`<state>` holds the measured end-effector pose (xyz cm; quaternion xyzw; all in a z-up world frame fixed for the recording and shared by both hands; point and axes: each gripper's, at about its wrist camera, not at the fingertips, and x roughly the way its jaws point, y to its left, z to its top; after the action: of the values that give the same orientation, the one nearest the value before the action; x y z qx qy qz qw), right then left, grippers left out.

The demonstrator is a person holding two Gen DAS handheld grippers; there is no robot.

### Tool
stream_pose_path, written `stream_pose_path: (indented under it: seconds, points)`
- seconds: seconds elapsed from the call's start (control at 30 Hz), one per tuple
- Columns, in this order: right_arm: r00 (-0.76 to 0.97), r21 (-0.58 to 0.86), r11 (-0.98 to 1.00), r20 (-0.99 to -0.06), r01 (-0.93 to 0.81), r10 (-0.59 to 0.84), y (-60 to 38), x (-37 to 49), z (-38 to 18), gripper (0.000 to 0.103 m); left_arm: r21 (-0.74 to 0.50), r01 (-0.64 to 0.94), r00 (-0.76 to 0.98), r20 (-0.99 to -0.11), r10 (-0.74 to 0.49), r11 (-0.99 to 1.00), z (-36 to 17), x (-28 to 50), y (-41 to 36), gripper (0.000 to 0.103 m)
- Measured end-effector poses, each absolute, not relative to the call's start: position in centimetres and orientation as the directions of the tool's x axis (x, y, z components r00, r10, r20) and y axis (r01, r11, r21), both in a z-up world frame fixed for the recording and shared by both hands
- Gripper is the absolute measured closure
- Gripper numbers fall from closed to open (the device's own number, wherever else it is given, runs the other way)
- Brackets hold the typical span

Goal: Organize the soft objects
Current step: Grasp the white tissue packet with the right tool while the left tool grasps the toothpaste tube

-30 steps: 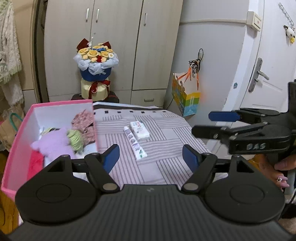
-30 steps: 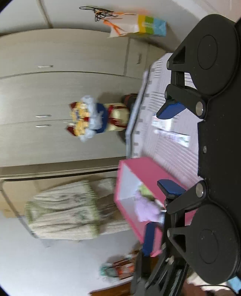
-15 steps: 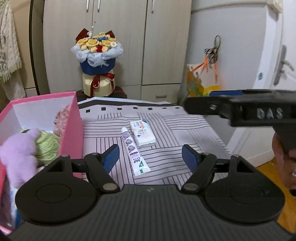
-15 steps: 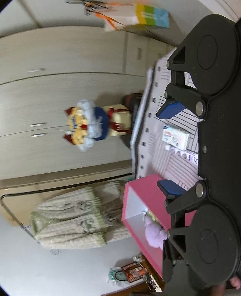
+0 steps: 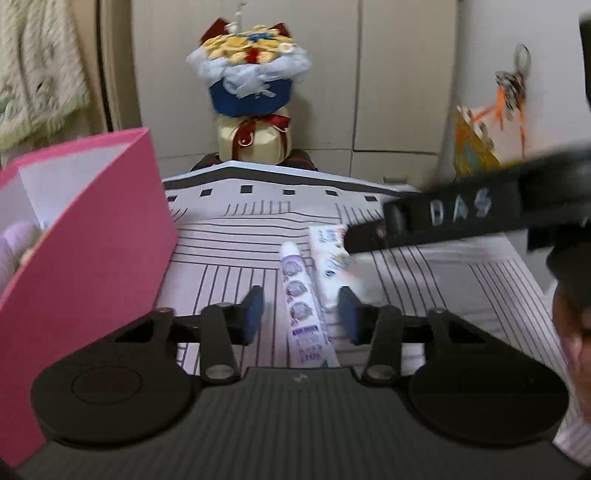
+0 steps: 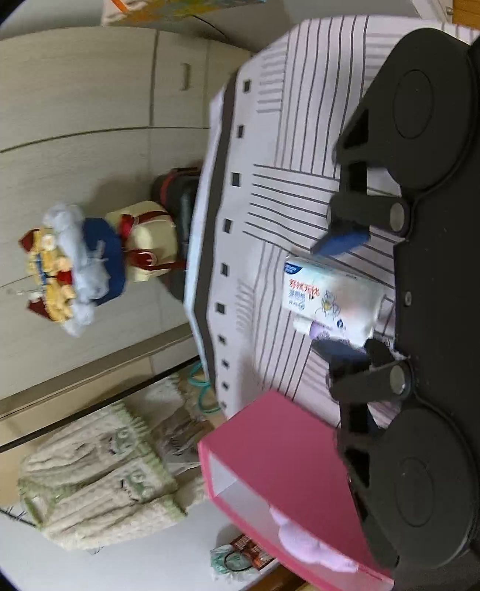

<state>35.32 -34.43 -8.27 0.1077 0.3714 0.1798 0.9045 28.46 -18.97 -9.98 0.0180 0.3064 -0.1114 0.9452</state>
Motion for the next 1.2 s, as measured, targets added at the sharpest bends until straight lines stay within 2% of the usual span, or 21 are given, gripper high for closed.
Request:
stream_pose_path:
  seconds: [0.2, 0.3, 0.4, 0.5, 0.57, 0.67, 0.77, 0.87, 0.93, 0.97, 1.03, 1.2]
  points:
    - [0.653, 0.304, 0.926, -0.659, -0.223, 0.374, -33.2, 37.0, -10.3, 0.054, -0.082, 0.255, 0.761, -0.598, -0.252, 0.963, -10.6, 29.4, -18.8, 0.062]
    - [0.651, 0.281, 0.934, -0.672, -0.218, 0.354, -32.7, 37.6, -10.8, 0.047, -0.091, 0.256, 0.751, -0.608, -0.257, 0.962, -10.9, 29.5, -19.0, 0.062]
    - [0.639, 0.292, 0.928, -0.674, -0.230, 0.370, -32.7, 38.0, -11.0, 0.047, -0.151, 0.264, 0.724, -0.621, -0.299, 0.953, -10.8, 29.8, -18.5, 0.061]
    - [0.626, 0.299, 0.918, -0.672, -0.260, 0.396, -32.8, 38.2, -11.1, 0.056, -0.185, 0.244, 0.707, -0.638, -0.305, 0.952, -11.0, 30.2, -18.0, 0.060]
    - [0.627, 0.275, 0.920, -0.674, -0.279, 0.391, -32.9, 38.0, -10.9, 0.058, -0.175, 0.245, 0.708, -0.639, -0.299, 0.954, -11.1, 30.2, -18.1, 0.060]
    - [0.635, 0.231, 0.923, -0.672, -0.309, 0.381, -33.2, 37.4, -10.2, 0.070, -0.148, 0.249, 0.721, -0.631, -0.285, 0.957, -11.2, 29.9, -18.4, 0.060]
    - [0.662, 0.144, 0.940, -0.678, -0.308, 0.320, -33.7, 37.0, -9.6, 0.070, -0.079, 0.254, 0.747, -0.616, -0.248, 0.964, -11.5, 29.6, -18.9, 0.060]
    - [0.646, 0.223, 0.938, -0.680, -0.266, 0.345, -35.0, 37.3, -9.4, 0.066, -0.052, 0.252, 0.760, -0.608, -0.231, 0.966, -11.6, 29.4, -19.0, 0.060]
    - [0.629, 0.301, 0.919, -0.670, -0.256, 0.394, -35.4, 37.6, -9.5, 0.058, -0.039, 0.253, 0.761, -0.610, -0.223, 0.967, -11.6, 29.2, -19.1, 0.059]
    - [0.622, 0.325, 0.911, -0.666, -0.256, 0.412, -35.3, 37.7, -9.7, 0.056, -0.033, 0.251, 0.759, -0.613, -0.218, 0.967, -11.6, 29.2, -19.1, 0.054]
    - [0.606, 0.368, 0.898, -0.666, -0.241, 0.435, -34.8, 37.9, -10.1, 0.045, -0.031, 0.254, 0.735, -0.644, -0.214, 0.967, -12.0, 29.4, -19.2, 0.045]
    - [0.609, 0.341, 0.910, -0.679, -0.234, 0.411, -33.0, 38.6, -11.5, 0.034, 0.004, 0.267, 0.729, -0.655, -0.199, 0.964, -11.9, 29.5, -20.0, 0.044]
